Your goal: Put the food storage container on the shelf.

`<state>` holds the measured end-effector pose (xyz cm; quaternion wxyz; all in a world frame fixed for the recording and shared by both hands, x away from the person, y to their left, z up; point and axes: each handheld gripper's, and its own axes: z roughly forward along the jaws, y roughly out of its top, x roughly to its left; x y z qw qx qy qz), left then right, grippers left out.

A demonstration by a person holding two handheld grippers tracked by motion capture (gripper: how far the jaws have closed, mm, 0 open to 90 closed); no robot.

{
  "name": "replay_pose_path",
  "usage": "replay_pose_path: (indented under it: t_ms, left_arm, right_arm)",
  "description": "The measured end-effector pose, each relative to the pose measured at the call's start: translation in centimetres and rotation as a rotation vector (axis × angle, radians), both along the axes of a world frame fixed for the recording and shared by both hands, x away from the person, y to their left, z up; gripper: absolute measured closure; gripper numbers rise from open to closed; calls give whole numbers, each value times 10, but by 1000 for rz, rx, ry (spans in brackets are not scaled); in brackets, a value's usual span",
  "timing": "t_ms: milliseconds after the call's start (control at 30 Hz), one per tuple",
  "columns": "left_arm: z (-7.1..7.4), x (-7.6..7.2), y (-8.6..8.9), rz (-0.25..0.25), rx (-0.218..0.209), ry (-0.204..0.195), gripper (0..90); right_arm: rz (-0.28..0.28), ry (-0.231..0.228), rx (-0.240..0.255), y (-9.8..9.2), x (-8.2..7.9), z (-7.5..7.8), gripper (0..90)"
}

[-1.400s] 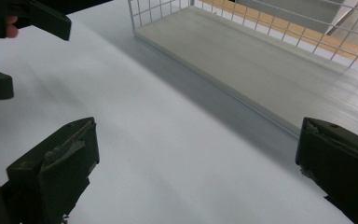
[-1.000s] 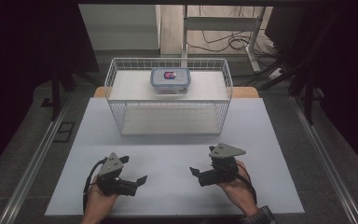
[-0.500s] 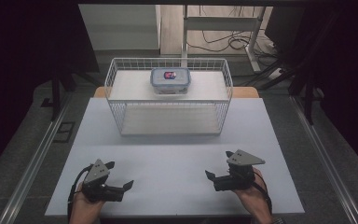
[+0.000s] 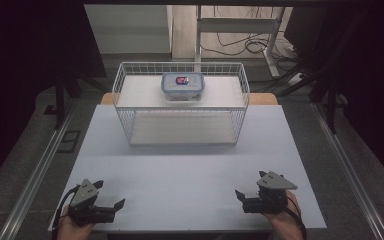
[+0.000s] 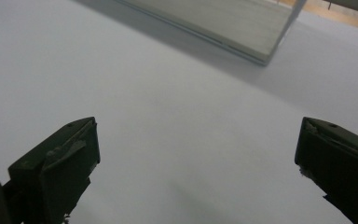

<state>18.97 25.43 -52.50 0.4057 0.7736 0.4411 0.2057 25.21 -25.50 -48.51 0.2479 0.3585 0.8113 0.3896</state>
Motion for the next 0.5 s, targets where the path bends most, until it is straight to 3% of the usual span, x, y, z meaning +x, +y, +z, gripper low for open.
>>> replay_pose_path:
  t_ms: [133, 167, 200, 233, 500]
  left_arm:
    - [-8, 1, 3, 7, 24, 36, 20]
    - [-13, 2, 4, 10, 54, 64, 19]
    - [-13, 2, 4, 10, 54, 64, 19]
    - [-16, 4, 4, 12, 62, 89, 19]
    - [-20, 6, -1, -5, 105, 117, 17]
  right_arm:
    - [-19, 16, -9, -9, -3, -6, 0]
    - [-26, 29, -11, -13, -4, -9, 0]
    - [-26, 29, -11, -13, -4, -9, 0]
    - [-26, 53, -22, -16, -5, -14, 0]
    - [-14, 103, -90, -13, -5, -23, 0]
